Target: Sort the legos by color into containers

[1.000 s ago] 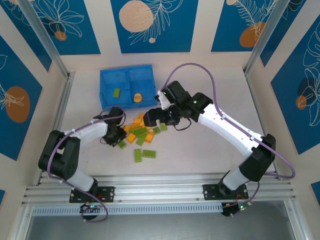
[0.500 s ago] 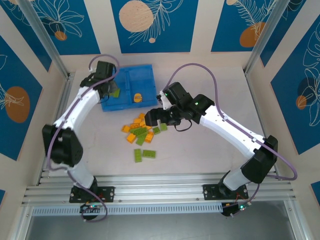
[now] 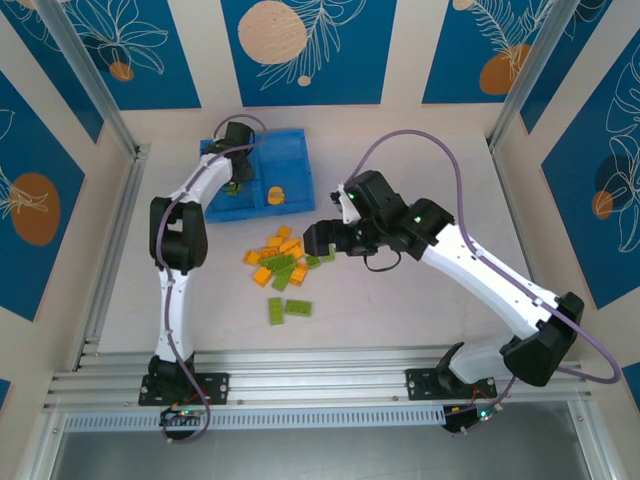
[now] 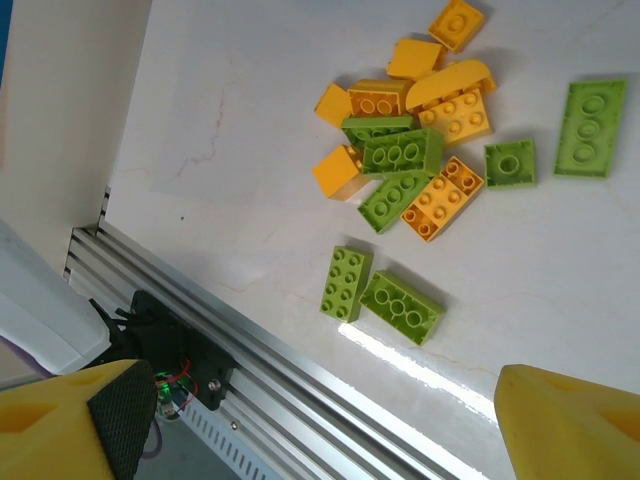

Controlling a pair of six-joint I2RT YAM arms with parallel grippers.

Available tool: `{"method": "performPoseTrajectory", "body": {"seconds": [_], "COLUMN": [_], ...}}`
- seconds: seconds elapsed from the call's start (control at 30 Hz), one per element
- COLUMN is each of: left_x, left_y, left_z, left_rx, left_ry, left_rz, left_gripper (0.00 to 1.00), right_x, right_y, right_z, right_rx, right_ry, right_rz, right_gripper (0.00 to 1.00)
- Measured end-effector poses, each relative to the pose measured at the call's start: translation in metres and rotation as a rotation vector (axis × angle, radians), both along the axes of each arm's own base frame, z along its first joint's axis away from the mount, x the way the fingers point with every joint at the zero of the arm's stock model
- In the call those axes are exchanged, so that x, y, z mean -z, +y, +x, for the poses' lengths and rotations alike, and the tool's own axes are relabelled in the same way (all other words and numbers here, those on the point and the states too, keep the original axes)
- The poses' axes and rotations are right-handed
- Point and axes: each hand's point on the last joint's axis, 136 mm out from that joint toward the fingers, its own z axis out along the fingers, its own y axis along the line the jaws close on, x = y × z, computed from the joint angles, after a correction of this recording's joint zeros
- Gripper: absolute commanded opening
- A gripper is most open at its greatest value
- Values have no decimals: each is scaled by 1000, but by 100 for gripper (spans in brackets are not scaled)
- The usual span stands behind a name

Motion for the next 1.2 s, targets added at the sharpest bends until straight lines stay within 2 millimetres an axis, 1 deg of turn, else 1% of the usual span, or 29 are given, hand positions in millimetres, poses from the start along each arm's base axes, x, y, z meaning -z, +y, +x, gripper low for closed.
{"method": "performPoseTrajectory", "body": {"seconds": [0.07,0.17,0.23,0.3,0.33,0.4,0.47,0.5,0.53,0.57,0.6,0.67,0.73,0.77,0.83,0.87,0.93,1.03,1.1,1.17,1.2], "left_x": [-2,-9,-20,-38,-51,-82,-128,-147,-170,-199,-218,-262,-281,-284,-277,-269,-249,-216,-195,-180,-176], "left_y": [6,10,9,7,5,3,2,2,2,4,4,8,10,11,13,14,14,8,1,-5,-7], "left_z": [1,1,-4,-13,-18,-33,-61,-74,-91,-111,-126,-169,-205,-225,-255,-267,-285,-302,-309,-315,-316], "left_rx": [-14,-21,-17,-11,-7,4,27,38,55,77,97,165,235,279,340,370,420,497,547,586,596], "left_ry": [-5,-21,-32,-52,-70,-119,-193,-228,-271,-330,-372,-484,-543,-558,-548,-533,-481,-386,-326,-282,-270], "left_rz": [-12,-31,-52,-78,-95,-134,-180,-195,-211,-221,-221,-204,-174,-149,-106,-86,-59,-56,-77,-105,-112], "left_gripper": [48,52,52,51,50,50,50,49,48,47,46,47,50,51,53,55,59,64,67,68,69], "right_x": [0,0,1,3,5,13,23,27,33,38,42,52,60,64,73,79,93,120,139,155,161], "right_y": [-5,-8,-7,-6,-5,-2,4,7,12,19,25,44,64,75,96,106,122,138,145,152,154], "right_z": [-3,-3,0,3,4,9,14,16,19,21,23,25,27,29,33,35,38,44,49,52,52], "right_rx": [13,26,31,36,37,39,30,24,12,-6,-22,-79,-128,-152,-190,-204,-219,-226,-225,-229,-233], "right_ry": [-5,-7,-9,-6,-4,6,14,13,11,8,3,-8,-19,-25,-32,-34,-28,-14,-3,7,8], "right_rz": [0,-1,-2,-4,-8,-25,-50,-60,-74,-86,-94,-122,-142,-154,-173,-182,-208,-263,-304,-334,-343], "right_gripper": [89,90,89,89,89,89,89,89,89,89,89,86,82,80,77,76,75,73,72,71,71]}}
